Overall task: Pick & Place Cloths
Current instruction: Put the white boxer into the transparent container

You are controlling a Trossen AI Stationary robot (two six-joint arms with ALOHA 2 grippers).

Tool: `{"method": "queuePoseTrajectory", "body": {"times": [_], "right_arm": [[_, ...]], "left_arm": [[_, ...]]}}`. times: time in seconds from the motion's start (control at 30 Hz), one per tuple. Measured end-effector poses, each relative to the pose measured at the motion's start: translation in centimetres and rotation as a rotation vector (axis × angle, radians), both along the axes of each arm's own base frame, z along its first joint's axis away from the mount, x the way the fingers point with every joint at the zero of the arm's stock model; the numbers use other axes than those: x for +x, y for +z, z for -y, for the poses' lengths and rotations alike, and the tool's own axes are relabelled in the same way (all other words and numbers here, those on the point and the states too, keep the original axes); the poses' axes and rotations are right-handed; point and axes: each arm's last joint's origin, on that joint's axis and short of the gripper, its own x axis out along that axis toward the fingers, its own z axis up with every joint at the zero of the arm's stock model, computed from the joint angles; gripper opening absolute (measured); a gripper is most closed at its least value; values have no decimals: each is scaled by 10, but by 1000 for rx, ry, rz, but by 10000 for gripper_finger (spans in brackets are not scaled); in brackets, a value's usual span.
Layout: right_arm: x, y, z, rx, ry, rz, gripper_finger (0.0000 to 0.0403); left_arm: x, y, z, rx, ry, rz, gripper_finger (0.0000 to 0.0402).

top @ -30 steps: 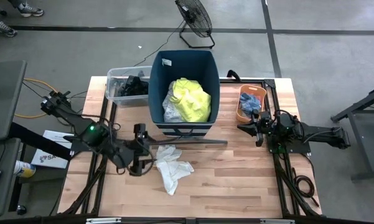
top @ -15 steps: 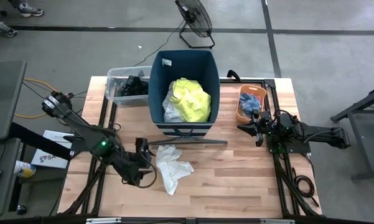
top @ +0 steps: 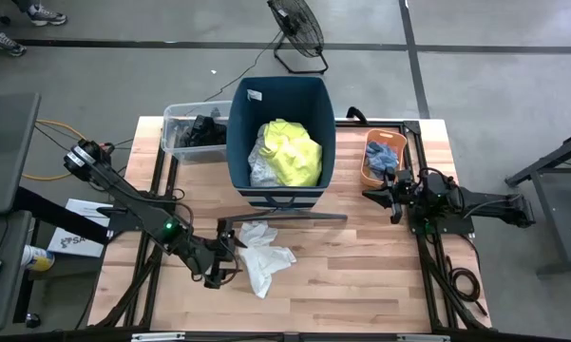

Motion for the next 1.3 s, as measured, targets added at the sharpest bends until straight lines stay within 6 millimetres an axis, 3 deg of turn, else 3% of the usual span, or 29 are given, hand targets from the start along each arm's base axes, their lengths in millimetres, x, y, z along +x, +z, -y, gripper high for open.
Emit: {"method": "queuePoseTrajectory", "body": {"times": [0.3, 0.5, 0.7, 1.0, 1.3], "right_arm": [[0, 0, 0, 0, 0, 0, 4], [0, 0, 0, 0, 0, 0, 4], [0, 0, 0, 0, 0, 0, 4], [0, 0, 0, 0, 0, 0, 4], [0, 0, 0, 0, 0, 0, 4]], "left_arm": [[-6, -30, -6, -97, 104, 46, 305], [-15, -55, -19, -52, 267, 45, 305], [-8, -69, -29, -13, 313, 6, 305], [2, -90, -20, -24, 250, -65, 305], [16, -107, -12, -6, 239, -6, 305]]}}
